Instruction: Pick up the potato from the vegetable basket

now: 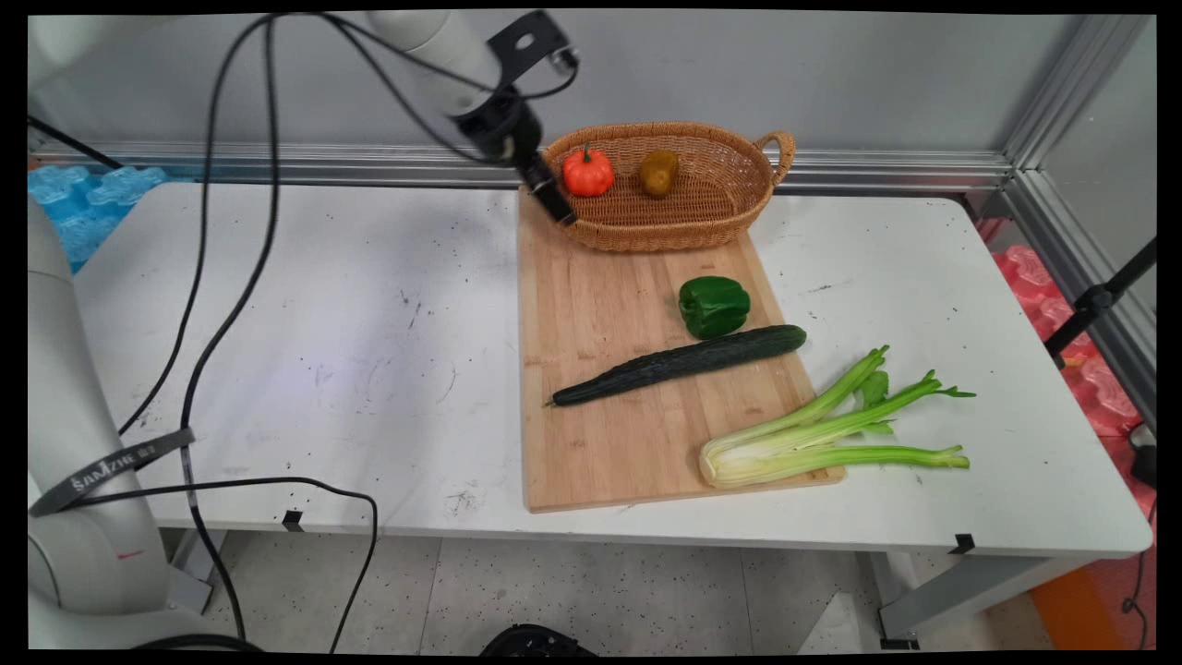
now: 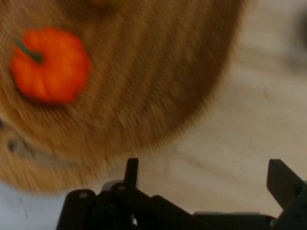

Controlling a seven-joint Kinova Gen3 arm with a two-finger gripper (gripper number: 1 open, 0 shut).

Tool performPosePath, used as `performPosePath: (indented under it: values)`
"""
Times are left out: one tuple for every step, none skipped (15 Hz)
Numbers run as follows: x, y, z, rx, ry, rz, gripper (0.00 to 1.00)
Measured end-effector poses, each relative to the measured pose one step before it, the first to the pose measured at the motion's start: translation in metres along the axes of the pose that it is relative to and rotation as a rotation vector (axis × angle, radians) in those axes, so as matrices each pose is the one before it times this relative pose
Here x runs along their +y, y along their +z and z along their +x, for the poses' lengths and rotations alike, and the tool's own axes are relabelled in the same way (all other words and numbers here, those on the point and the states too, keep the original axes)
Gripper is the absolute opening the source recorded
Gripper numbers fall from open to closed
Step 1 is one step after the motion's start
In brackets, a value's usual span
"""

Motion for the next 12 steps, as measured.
performPosePath:
  values:
    - [-0.00436, 0.00524, 0.00713, 0.01595, -0.01121, 0.00843, 1.0]
    - [-0.00473, 0.00671, 0.00786, 0.01802, -0.01284, 0.00885, 1.0]
    - [-0.00454, 0.00738, 0.00709, 0.01724, -0.01283, 0.00712, 1.0]
    - [-0.00541, 0.01069, 0.00837, 0.02074, -0.0146, 0.00678, 1.0]
    - [-0.00355, 0.00845, 0.00588, 0.01483, -0.00948, 0.0033, 1.0]
    - [-0.00368, 0.00977, 0.00608, 0.0161, -0.00955, 0.00252, 1.0]
    - [-0.00329, 0.01037, 0.00591, 0.01623, -0.00923, 0.00216, 1.0]
    - [-0.00255, 0.00876, 0.00472, 0.01374, -0.00726, 0.00162, 1.0]
    - [-0.00266, 0.01, 0.0051, 0.01492, -0.0084, 0.00257, 1.0]
    - [-0.00233, 0.01013, 0.00453, 0.01371, -0.00909, 0.00351, 1.0]
    - [-0.00162, 0.00855, 0.00342, 0.01041, -0.00852, 0.00258, 1.0]
    - [-0.00164, 0.00966, 0.00321, 0.01026, -0.01033, 0.0032, 1.0]
